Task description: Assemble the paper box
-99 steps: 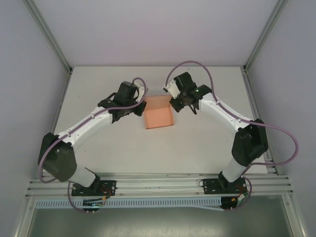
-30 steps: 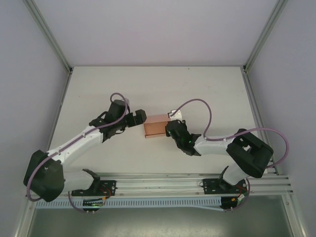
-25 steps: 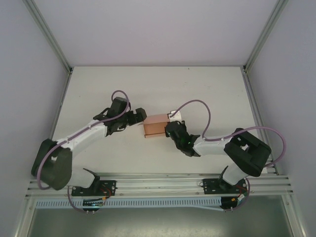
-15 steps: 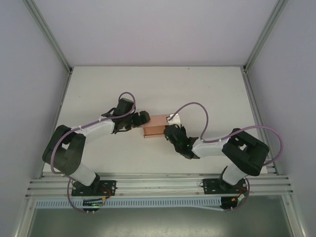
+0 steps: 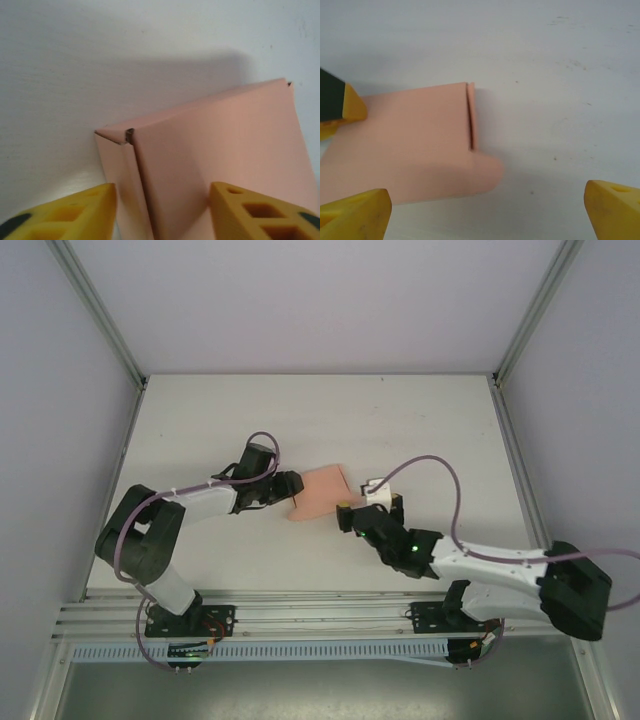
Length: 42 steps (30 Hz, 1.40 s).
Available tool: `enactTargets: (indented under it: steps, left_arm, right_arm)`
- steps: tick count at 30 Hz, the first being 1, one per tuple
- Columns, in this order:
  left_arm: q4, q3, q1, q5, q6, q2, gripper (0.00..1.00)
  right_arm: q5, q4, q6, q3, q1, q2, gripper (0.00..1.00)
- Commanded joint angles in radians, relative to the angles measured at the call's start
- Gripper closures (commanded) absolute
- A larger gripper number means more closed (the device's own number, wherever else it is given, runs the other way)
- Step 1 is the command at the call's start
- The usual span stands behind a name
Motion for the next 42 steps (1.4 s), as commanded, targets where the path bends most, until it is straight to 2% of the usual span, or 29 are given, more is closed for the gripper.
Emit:
enactTargets:
  steps: [1, 5, 7, 9, 13, 19, 23, 25, 30, 37, 42]
  left_arm:
    - [-0.013, -0.021, 0.002, 0.006, 0.005, 0.047, 0.58]
    - [0.011, -0.037, 0.002, 0.018, 0.011, 0.051, 0.64]
    - [0.031, -0.054, 0.002, 0.012, 0.011, 0.050, 0.66]
    - [0.058, -0.080, 0.008, 0.014, 0.004, 0.042, 0.69]
    - [0.202, -0.159, 0.048, 0.099, -0.023, 0.034, 0.75]
    - [0.356, -0.243, 0.099, 0.191, -0.047, 0.038, 0.88]
    - [0.465, -0.288, 0.127, 0.255, -0.066, 0.051, 0.93]
    - [0.490, -0.303, 0.133, 0.266, -0.076, 0.077, 0.97]
    - [0.516, -0.318, 0.138, 0.270, -0.062, 0.078, 0.98]
    - [0.543, -0.338, 0.147, 0.276, -0.067, 0.079, 0.99]
    - [0.576, -0.346, 0.147, 0.295, -0.040, 0.072, 0.96]
  right_arm:
    - [-0.036, -0.137, 0.080, 0.007, -0.063, -0.083, 0.01]
    - [-0.398, -0.078, 0.048, -0.011, -0.269, -0.125, 0.01]
    - [-0.528, -0.024, 0.065, -0.020, -0.356, -0.123, 0.01]
    - [-0.581, -0.001, 0.060, -0.013, -0.399, -0.110, 0.01]
    - [-0.684, -0.012, 0.040, 0.029, -0.431, -0.038, 0.01]
    - [-0.902, -0.026, 0.091, 0.118, -0.506, 0.139, 0.01]
    - [-1.038, 0.016, 0.089, 0.176, -0.538, 0.251, 0.01]
    - [-1.084, 0.036, 0.088, 0.205, -0.540, 0.301, 0.01]
    - [-1.170, 0.088, 0.103, 0.252, -0.548, 0.429, 0.03]
    - [-1.337, 0.230, 0.157, 0.297, -0.565, 0.612, 0.13]
    - [-1.444, 0.362, 0.226, 0.301, -0.567, 0.655, 0.30]
